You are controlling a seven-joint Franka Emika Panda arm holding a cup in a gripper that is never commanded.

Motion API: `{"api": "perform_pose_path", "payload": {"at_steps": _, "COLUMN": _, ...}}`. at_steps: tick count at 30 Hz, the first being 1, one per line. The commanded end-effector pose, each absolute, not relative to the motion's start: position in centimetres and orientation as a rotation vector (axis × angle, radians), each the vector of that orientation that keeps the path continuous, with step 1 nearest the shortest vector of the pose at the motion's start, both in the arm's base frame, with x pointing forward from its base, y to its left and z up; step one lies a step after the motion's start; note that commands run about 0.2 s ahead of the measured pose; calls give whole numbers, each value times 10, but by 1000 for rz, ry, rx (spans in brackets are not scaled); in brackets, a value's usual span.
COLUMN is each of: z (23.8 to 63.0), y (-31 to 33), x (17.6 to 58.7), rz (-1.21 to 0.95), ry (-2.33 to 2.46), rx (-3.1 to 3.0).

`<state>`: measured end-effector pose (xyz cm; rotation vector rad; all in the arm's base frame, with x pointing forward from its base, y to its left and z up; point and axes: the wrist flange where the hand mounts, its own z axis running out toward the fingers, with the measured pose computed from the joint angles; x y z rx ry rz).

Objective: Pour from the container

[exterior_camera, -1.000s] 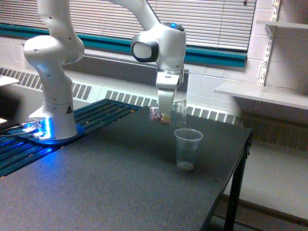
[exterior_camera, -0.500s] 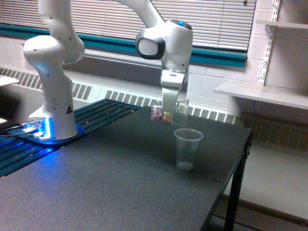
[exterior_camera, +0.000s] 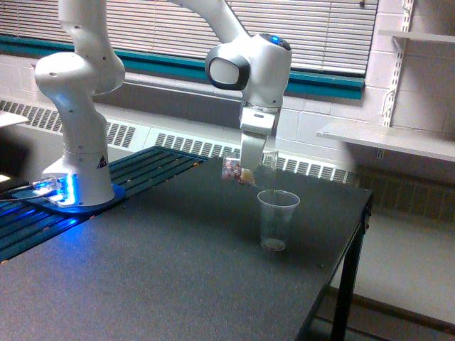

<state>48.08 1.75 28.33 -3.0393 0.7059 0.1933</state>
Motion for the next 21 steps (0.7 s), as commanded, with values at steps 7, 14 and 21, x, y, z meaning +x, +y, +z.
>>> {"api": "perform_pose_path", "payload": {"at_steps": 7, "z": 286, "y": 15, "x": 488, "rz": 236, "ry": 708, "rx": -3056}}
{"api": "perform_pose_path", "payload": {"at_steps": 14, "z": 284, "y": 14, "x": 491, "rz": 270, "ry": 699, "rx": -3068}}
{"api": "perform_pose_path", "payload": {"at_steps": 21, "z": 282, "y": 12, "x": 495, "rz": 312, "ry": 692, "rx": -3074}}
